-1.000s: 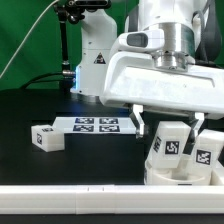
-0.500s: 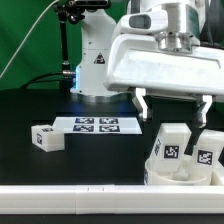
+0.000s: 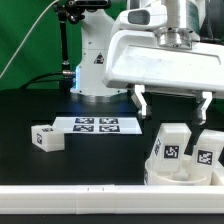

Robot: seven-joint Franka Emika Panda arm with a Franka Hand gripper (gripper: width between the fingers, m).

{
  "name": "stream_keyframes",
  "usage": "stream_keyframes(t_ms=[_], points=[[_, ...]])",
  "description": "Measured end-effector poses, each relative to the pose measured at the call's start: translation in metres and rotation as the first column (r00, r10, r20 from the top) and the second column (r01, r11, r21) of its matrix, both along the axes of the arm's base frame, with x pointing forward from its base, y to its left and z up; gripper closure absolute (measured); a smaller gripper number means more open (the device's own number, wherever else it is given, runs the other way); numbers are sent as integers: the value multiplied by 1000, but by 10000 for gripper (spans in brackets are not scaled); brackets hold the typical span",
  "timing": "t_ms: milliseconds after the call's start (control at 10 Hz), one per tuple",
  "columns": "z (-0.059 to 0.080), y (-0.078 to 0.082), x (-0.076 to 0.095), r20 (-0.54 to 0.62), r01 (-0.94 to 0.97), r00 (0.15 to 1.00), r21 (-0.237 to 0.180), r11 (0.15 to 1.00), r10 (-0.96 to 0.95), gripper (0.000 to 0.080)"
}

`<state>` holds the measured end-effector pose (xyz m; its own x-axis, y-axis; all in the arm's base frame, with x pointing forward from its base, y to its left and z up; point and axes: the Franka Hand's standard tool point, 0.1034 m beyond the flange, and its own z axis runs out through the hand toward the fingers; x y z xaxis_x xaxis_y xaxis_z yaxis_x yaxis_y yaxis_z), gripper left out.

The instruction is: Assemble stool

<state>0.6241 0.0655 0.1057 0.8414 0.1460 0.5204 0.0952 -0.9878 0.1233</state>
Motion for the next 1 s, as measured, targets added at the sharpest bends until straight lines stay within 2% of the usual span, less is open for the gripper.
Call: stream_keyframes(t_ms=[100,400,600,800,900,1000], points=[[4,-6,0,-25,14,1000,10,1000,-14,151],[4,-3,-11,-305,52,952,56,997,-32,151],[3,0,-14,-408,67,912,61,996,-36,151],[2,3,-18,-545,80,838,59,995,-35,151],[1,4,-9,-489,17,872,46,999,7,151],[-2,4,-11,-478,-64,875,37,997,74,151]])
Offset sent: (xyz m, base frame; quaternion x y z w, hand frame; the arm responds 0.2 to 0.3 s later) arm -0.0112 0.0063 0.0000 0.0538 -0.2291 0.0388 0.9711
